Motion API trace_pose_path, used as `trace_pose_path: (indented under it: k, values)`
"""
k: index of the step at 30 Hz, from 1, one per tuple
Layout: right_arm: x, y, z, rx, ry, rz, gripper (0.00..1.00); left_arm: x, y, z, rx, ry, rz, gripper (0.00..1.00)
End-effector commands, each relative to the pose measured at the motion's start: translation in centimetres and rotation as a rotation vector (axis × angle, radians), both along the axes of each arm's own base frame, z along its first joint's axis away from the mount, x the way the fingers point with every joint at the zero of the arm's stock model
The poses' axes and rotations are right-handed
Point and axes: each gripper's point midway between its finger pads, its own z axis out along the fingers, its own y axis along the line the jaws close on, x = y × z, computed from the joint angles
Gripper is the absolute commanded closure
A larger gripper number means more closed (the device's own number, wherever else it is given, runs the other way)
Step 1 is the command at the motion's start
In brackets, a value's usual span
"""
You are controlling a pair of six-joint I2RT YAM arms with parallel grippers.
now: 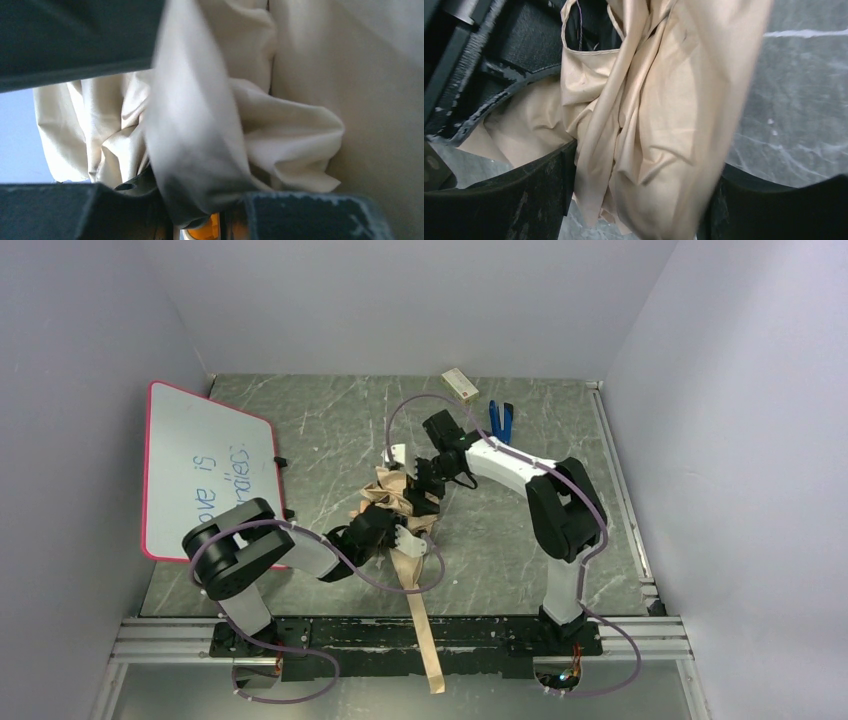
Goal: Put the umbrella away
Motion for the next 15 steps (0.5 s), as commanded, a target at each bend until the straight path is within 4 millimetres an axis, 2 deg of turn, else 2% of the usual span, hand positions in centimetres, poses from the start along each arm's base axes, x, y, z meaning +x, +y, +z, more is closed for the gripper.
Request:
trace_pose_path:
  k: [1,7,9,13,15]
  values:
    - [-2.0,-3.1,-4.9,-0.208,0.032,0.015,0.23,-0.3,1.7,-1.3,0.085,0.002,0.035,0.95]
    - [-2.5,-3.4,-7.0,-0.244,0.003,-0.003,0.27,-0.1,1.2,-0.3,0.039,-0.022,0.052,0.95]
    - [-2.6,-3.5,-7.7,-0.255,0.003,-0.011,0.32,0.1,0.8,0.6,0.001,-0.04,0.065,0.94]
    - [-2.5,-3.5,-8.5,-0.266,0.019,-0.05,0.58,-0.2,0.0,2.0,-0.058,-0.032,0.056,0.82]
    - [-2.3,-3.7,-9.0,-0.283,0.025,-0.069,0.68,-0.2,-0.2,2.9,-0.094,-0.036,0.057,0.69]
